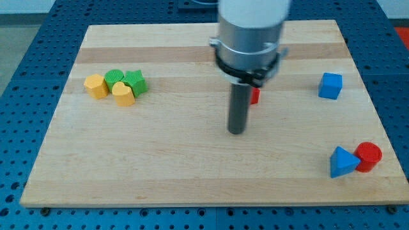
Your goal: Push red star closer to blue triangle
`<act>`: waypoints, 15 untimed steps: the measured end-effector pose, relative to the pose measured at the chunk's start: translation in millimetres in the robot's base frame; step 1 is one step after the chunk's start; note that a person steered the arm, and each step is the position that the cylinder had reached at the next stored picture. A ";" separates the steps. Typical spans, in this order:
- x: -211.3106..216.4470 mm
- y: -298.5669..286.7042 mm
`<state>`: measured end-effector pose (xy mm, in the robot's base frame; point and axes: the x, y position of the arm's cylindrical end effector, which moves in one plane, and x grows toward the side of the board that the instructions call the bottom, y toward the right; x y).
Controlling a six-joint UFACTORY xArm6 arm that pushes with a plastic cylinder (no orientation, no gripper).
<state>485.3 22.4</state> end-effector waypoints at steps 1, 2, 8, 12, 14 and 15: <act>-32.6 -30.2; -71.6 -33.5; -73.0 80.3; -44.0 56.5; -4.4 55.4; 7.1 56.3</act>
<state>492.4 78.7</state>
